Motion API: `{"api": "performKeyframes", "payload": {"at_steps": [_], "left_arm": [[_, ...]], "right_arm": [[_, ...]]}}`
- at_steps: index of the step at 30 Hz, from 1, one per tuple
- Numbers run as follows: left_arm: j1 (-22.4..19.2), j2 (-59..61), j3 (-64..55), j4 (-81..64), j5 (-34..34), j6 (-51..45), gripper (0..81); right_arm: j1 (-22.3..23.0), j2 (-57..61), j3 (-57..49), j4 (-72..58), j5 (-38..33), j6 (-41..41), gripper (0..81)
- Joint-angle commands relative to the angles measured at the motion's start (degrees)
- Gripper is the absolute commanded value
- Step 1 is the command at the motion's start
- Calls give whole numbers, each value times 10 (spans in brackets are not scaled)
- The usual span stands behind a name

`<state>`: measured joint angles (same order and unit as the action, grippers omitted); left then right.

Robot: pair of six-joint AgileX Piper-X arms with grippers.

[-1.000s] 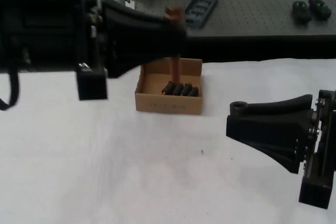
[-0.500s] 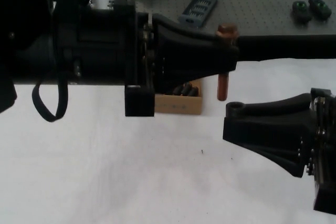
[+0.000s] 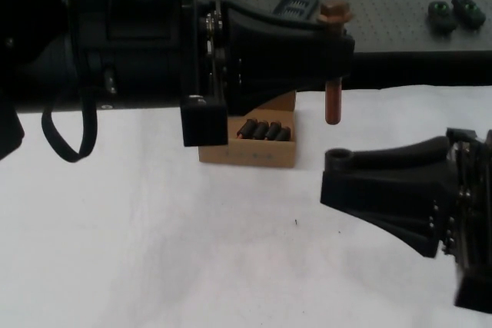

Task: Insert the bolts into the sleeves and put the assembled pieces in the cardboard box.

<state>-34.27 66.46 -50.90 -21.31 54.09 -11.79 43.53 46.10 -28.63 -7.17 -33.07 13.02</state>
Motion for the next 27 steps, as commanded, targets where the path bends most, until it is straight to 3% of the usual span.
{"api": "performKeyframes", "payload": {"at_steps": [1,27], "left_arm": [[-2,-1,-2,-18,2,-13,6],[-2,-1,-2,-14,6,-15,6]], "right_arm": [[0,2,-3,-22,2,1,29],[0,15,-3,-68,42,-52,29]]}}
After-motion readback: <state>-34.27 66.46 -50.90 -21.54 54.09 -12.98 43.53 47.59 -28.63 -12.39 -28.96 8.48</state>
